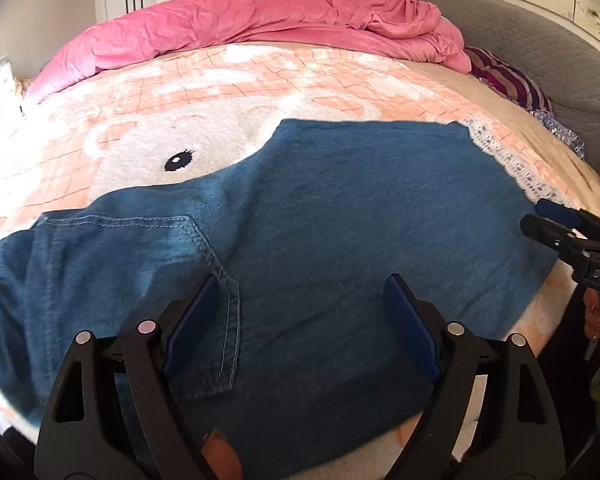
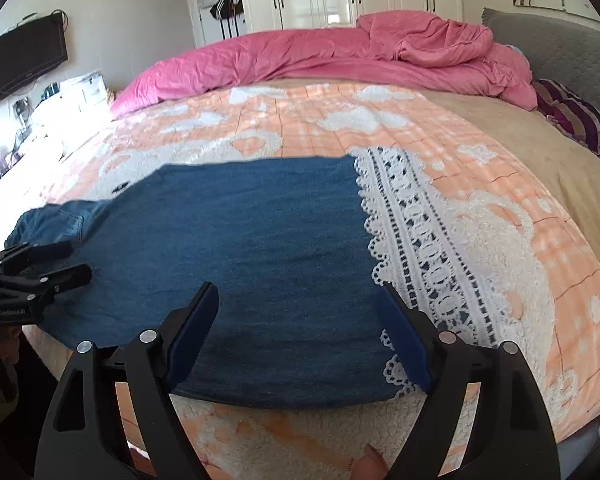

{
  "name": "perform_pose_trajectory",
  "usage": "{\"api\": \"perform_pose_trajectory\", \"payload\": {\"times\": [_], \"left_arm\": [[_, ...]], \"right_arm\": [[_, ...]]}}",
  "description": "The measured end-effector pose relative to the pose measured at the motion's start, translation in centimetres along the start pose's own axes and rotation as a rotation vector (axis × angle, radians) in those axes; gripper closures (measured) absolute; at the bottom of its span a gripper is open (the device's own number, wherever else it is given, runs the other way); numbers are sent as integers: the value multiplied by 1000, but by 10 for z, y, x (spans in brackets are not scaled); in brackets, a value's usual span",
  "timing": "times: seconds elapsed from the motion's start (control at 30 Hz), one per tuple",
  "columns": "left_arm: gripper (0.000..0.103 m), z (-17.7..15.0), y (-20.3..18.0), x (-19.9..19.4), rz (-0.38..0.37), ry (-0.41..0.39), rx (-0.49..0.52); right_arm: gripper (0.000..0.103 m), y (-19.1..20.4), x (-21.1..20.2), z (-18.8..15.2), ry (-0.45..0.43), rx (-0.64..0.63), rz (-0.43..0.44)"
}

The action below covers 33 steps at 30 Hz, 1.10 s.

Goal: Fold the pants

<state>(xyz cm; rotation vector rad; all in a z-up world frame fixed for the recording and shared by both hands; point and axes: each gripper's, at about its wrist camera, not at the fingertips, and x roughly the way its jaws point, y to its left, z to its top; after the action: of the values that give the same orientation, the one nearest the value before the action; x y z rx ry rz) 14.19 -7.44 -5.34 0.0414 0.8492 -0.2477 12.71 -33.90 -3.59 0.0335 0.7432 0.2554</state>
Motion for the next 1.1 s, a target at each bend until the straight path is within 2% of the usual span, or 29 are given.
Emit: {"api": "perform_pose_trajectory", "payload": {"times": [0.13,0.2,0.27,0.37,0.5,0.63,0.8,1.1], "left_arm": [[25,9,-10,-21,6,-44,12],[20,16,-15,-31,-11,-58,6],[17,23,-21,-39,-27,-79,7],[17,34,-32,-45,-29,-92,16],[15,47,-46,-51,-73,-98,3],[12,59,-66,-53,-79,-116,43],[9,77,-94,-43,-104,-117,100],[9,112,-140,4,-154,-70,201]], "right_arm": [[21,-10,-18,4,-82,66,-29],[18,-19,-24,5,-105,102,-43],[17,-25,-29,5,-123,121,-71],[16,-37,-39,2,-151,171,-86],[15,-55,-50,-3,-187,247,-117],[15,-71,-60,-8,-211,317,-140],[10,-80,-60,-16,-196,352,-147],[9,-99,-42,-26,-127,442,-50]]}}
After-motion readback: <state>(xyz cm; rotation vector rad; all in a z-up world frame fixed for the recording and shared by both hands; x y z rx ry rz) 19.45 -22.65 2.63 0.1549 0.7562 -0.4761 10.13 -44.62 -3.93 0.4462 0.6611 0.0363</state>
